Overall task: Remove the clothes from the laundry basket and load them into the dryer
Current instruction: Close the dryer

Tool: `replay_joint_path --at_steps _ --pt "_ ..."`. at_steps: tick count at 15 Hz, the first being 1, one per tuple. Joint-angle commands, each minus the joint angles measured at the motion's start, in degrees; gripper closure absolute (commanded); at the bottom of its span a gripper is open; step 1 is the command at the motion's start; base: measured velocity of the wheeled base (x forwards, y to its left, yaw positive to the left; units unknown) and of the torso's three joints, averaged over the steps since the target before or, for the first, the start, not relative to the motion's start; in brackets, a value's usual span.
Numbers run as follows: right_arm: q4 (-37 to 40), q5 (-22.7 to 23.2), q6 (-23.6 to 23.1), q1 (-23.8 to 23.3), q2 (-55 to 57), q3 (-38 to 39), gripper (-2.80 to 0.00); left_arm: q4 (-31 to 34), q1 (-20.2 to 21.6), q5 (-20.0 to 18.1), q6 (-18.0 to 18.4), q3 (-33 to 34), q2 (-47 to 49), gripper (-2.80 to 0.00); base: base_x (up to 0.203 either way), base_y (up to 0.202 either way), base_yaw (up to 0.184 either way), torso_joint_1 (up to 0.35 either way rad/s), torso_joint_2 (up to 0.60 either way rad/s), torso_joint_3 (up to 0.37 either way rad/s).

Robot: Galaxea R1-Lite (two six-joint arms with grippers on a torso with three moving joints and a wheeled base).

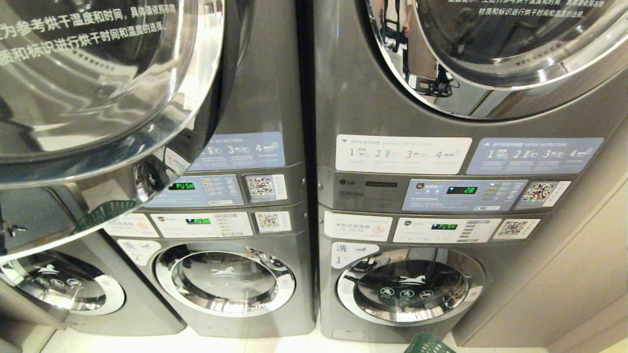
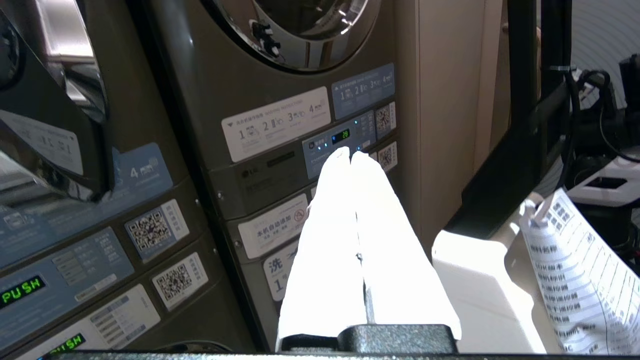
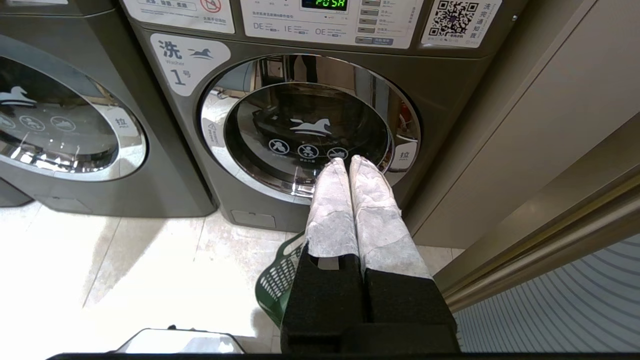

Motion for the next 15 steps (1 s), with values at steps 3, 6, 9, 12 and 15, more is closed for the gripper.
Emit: replay_joint_path --at_steps 3,6,9,12,15 --pt "0.08 0.03 -0.06 0.0 -0.1 -0.01 0.0 -5.0 1.17 4.84 -0.22 -4.42 13.15 0.0 0.0 0.0 0.0 0.0 0.0 0.0" --pt "0.08 0.03 -0.06 0.0 -0.1 -0.01 0.0 -17.28 2.05 14.16 0.16 -5.26 23.93 0.0 0.0 0.0 0.0 0.0 0.0 0.0" --pt "0.08 0.03 -0.06 0.0 -0.18 -0.01 0.0 -21.44 2.72 21.12 3.93 -6.3 28.21 0.0 0.0 0.0 0.0 0.0 0.0 0.0" --pt "0.08 0.03 -0.06 0.0 -0.1 -0.01 0.0 -21.38 2.85 29.53 4.73 -6.23 28.33 0.0 0.0 0.0 0.0 0.0 0.0 0.0" --pt "0.06 0.03 -0.04 0.0 -0.13 0.0 0.0 -21.57 2.9 40.9 4.59 -8.76 33.15 0.0 0.0 0.0 0.0 0.0 0.0 0.0"
